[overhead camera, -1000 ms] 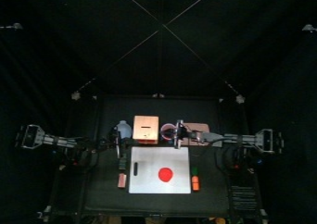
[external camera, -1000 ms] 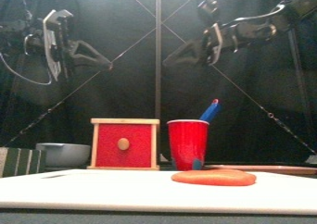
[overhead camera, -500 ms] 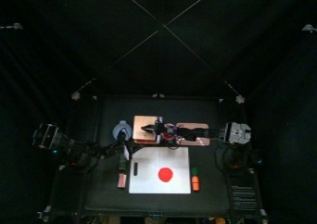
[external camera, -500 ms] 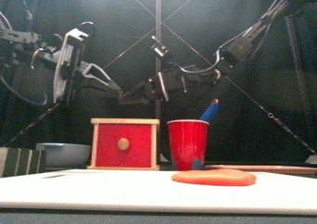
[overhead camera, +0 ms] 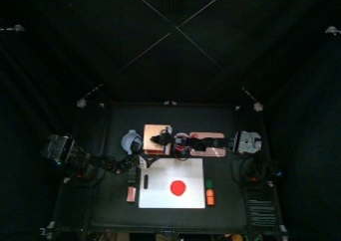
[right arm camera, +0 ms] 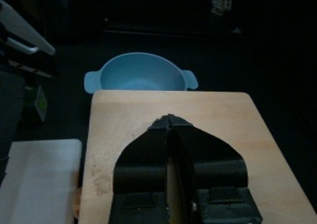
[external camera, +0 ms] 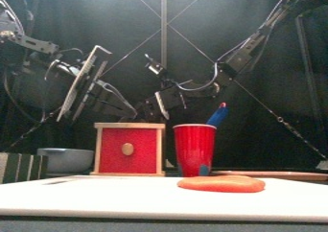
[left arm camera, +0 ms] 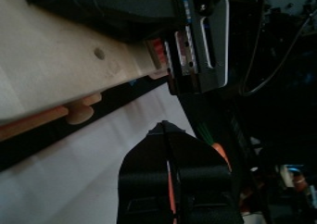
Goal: Get the cutter from the drawer then cut the dough then place the extra dough in the bowl
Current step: Open the drawer
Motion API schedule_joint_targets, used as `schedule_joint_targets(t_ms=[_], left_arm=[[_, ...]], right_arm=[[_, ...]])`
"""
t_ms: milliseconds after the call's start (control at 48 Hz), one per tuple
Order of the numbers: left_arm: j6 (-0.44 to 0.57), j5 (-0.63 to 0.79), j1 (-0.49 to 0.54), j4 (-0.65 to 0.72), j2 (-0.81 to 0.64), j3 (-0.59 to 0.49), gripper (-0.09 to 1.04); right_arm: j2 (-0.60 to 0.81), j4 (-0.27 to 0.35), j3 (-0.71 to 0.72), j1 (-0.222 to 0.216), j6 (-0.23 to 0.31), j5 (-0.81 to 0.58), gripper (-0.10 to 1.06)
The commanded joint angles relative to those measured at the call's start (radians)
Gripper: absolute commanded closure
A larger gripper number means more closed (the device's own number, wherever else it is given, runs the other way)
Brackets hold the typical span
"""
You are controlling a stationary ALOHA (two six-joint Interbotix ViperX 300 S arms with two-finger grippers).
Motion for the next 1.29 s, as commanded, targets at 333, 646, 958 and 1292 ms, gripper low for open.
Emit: schedule_joint_targets(t_ms=[333,646,958,1292], left_arm=[[-0.227,0.046,-0.002,-0.057,0.014,-0.012,0.25],[-0.293,0.057,0.015,-0.118,0.023,-0.012,0.13],[-0.291,0.074,0.106,-0.140,0.086,-0.021,0.13],[-0.287,0.074,0.160,-0.127,0.118,-0.049,0.14]], right_arm=[[-0.009,-0.002,-0.008,0.005,-0.015,0.052,0.94],[-0.009,-0.002,-0.012,0.015,-0.017,0.054,0.94],[-0.008,-0.002,-0.021,0.021,-0.014,0.054,0.94],[-0.009,0.000,-0.034,0.025,-0.012,0.061,0.94]])
